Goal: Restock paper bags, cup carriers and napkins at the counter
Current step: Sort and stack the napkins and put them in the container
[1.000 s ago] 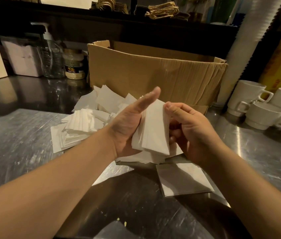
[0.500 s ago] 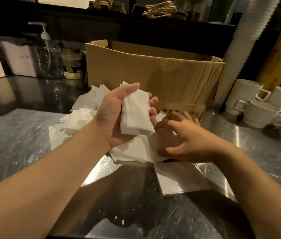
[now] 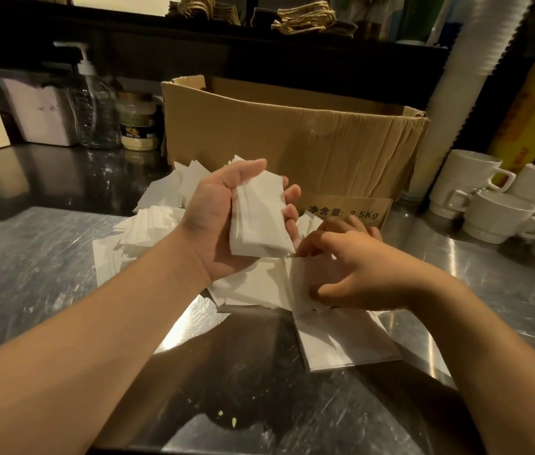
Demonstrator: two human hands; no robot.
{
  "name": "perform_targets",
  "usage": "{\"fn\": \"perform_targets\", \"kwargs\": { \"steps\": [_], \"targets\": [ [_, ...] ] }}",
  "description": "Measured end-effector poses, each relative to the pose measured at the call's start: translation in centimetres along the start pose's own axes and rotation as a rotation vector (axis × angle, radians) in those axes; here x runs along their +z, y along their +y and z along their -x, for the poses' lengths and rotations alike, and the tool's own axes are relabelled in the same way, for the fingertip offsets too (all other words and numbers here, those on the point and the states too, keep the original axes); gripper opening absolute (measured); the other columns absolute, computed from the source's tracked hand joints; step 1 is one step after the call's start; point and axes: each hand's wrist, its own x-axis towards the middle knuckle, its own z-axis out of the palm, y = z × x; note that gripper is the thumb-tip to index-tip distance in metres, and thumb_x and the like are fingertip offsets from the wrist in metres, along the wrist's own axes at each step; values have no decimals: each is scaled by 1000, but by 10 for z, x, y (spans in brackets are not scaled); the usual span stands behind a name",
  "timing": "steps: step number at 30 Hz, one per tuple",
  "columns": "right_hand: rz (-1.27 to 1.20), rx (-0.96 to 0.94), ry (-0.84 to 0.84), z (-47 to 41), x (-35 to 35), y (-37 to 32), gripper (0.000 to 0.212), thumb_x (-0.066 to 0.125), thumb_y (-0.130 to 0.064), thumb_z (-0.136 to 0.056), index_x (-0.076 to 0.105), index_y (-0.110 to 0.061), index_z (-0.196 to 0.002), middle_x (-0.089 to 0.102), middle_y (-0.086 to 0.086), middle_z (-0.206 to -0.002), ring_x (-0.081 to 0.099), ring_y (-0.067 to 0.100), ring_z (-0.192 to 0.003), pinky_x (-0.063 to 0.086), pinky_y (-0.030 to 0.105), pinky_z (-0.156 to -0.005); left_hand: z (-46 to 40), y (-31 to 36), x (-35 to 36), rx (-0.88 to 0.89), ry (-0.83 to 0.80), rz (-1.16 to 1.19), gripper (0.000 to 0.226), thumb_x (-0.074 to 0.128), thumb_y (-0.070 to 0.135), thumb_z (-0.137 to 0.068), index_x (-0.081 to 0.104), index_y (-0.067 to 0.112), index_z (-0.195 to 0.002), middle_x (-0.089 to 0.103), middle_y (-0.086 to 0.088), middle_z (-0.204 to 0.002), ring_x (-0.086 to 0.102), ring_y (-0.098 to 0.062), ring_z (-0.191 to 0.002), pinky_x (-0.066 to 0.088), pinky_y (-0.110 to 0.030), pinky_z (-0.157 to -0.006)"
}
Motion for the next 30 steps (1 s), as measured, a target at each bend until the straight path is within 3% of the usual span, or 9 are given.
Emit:
{"fn": "perform_targets", "kwargs": {
  "steps": [4, 7, 11, 13, 17, 22, 25, 27, 30],
  "targets": [
    [-30, -23, 43, -6, 1, 7, 23, 72, -34, -88, 56, -49, -94, 46, -11, -140, 1, 27, -154, -11, 57, -121, -1, 0, -2, -1, 4, -5, 49, 60, 37, -86, 52, 14, -129, 64, -9, -104, 60, -20, -79, 54, -35, -72],
    [-54, -95, 83, -8, -1, 17, 10, 72, -40, -88, 63, -45, -88, 55, -22, -116, 26, 19, -137, 8, 59, -122, -1, 0, -2, 1, 0, 3, 48, 60, 37, -86, 53, 14, -127, 63, -9, -104, 61, -21, -80, 54, -34, -74],
    [-279, -260, 137, -4, -6, 20, 12, 77, -47, -78, 69, -40, -83, 58, -23, -94, 46, 0, -101, 33, 29, -102, 0, 0, -2, 2, 3, -15, 47, 61, 37, -85, 54, 14, -126, 64, -9, -104, 61, -21, -82, 52, -34, -77],
    [-433, -340, 131, -1, -8, 19, 6, 76, -45, -76, 70, -43, -79, 60, -17, -89, 52, 5, -89, 40, 19, -84, -1, 0, -3, 0, -4, -21, 48, 61, 38, -86, 53, 15, -128, 63, -9, -105, 61, -21, -83, 52, -35, -78],
    [-805, -406, 93, 2, -9, 22, 9, 76, -27, -80, 76, -26, -89, 72, 0, -96, 68, 22, -96, 57, 33, -85, -1, 1, -3, 13, -8, -47, 47, 63, 34, -85, 54, 15, -127, 65, -8, -104, 63, -23, -86, 54, -39, -86],
    [-1150, -387, 115, 2, -6, 18, 18, 72, -13, -89, 74, -14, -106, 73, 10, -111, 70, 24, -103, 58, 32, -84, 1, -4, 1, 60, 33, -205, 62, 68, 33, -78, 59, 11, -135, 65, -12, -116, 64, -30, -105, 55, -46, -94],
    [-1235, -344, 189, 0, -1, 9, 23, 73, -13, -88, 74, -14, -111, 73, 8, -115, 68, 27, -107, 54, 52, -95, 2, -6, 0, 18, -20, -312, 76, 67, 44, -84, 48, 12, -150, 57, -16, -133, 55, -36, -119, 45, -52, -107],
    [-1255, -283, 242, -2, 2, 4, 20, 78, -20, -82, 79, -23, -101, 75, 5, -113, 67, 32, -108, 39, 67, -107, 1, -6, -1, 22, -9, -410, 69, 57, 57, -88, 56, 16, -143, 64, -14, -127, 61, -35, -114, 49, -51, -104],
    [-1253, -205, 286, -4, 4, 4, 16, 76, -21, -83, 77, -21, -99, 75, 5, -112, 64, 40, -113, 39, 69, -107, 2, -5, 2, 41, 26, -466, 66, 50, 67, -80, 66, 24, -128, 74, -10, -111, 72, -31, -101, 58, -49, -91]
  ]
}}
